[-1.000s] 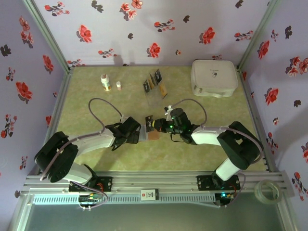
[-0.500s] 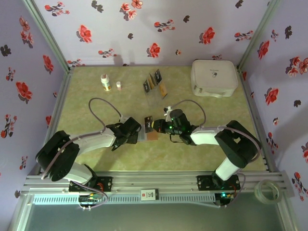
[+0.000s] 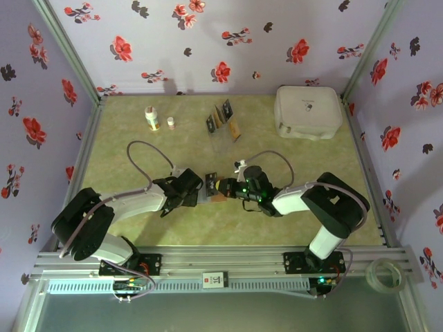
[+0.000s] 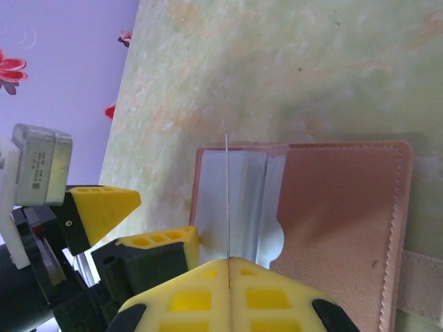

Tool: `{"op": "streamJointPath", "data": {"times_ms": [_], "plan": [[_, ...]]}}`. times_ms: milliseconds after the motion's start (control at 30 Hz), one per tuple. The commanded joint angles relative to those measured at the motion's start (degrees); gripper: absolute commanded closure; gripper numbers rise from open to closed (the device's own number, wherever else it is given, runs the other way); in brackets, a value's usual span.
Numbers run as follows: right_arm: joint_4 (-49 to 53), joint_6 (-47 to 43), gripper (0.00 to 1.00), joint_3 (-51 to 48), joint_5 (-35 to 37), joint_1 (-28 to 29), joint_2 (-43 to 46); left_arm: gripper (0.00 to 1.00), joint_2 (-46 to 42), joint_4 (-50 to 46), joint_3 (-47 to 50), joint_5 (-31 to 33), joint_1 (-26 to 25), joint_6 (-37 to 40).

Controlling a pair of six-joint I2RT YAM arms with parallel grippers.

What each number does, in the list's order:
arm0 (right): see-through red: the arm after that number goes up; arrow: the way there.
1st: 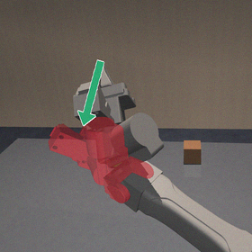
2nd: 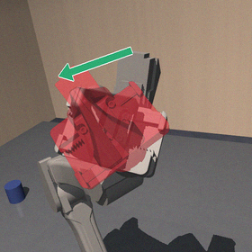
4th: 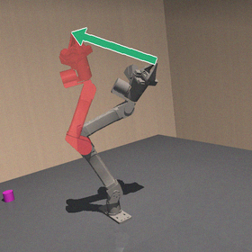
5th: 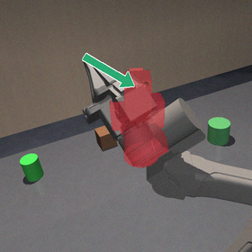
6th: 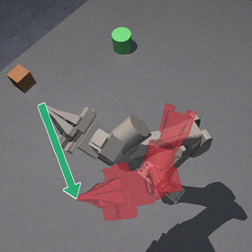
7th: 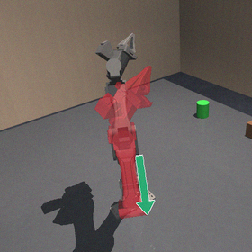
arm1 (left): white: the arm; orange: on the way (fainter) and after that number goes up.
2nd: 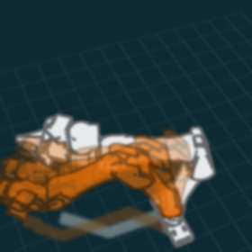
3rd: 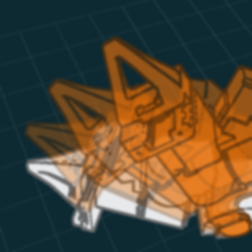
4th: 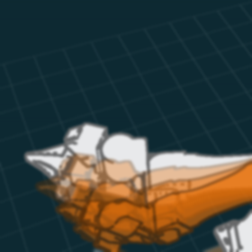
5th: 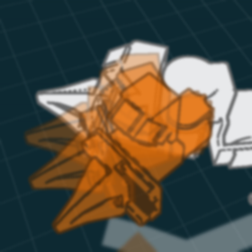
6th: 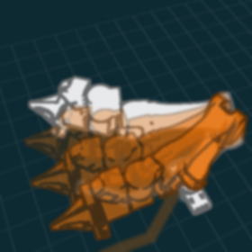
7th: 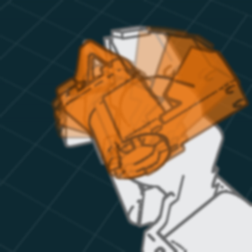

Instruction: Put the credit cards into the card holder

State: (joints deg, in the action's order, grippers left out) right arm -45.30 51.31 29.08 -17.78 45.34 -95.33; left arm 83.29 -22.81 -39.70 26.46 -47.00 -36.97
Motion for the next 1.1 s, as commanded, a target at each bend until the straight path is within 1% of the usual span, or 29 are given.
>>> {"op": "streamJointPath", "data": {"times_ms": [0,200,367,1067], "plan": [[-7.9,1.7,1.0,-2.0,3.3,0.7,-1.7,0.0,-0.8,-2.5,0.5,2.0,-0.4,-1.2],[-17.8,4.3,1.0,-3.9,4.2,1.2,-6.2,0.0,-1.1,-2.5,1.3,2.0,-0.4,-1.6],[-23.7,6.1,1.0,-4.5,4.7,1.4,-9.3,0.0,-1.7,-2.4,2.1,1.9,-0.4,-2.4],[-29.2,7.8,1.0,-3.2,4.0,2.1,-15.4,0.0,-1.5,-2.7,2.3,2.0,-0.4,-2.7]]}}
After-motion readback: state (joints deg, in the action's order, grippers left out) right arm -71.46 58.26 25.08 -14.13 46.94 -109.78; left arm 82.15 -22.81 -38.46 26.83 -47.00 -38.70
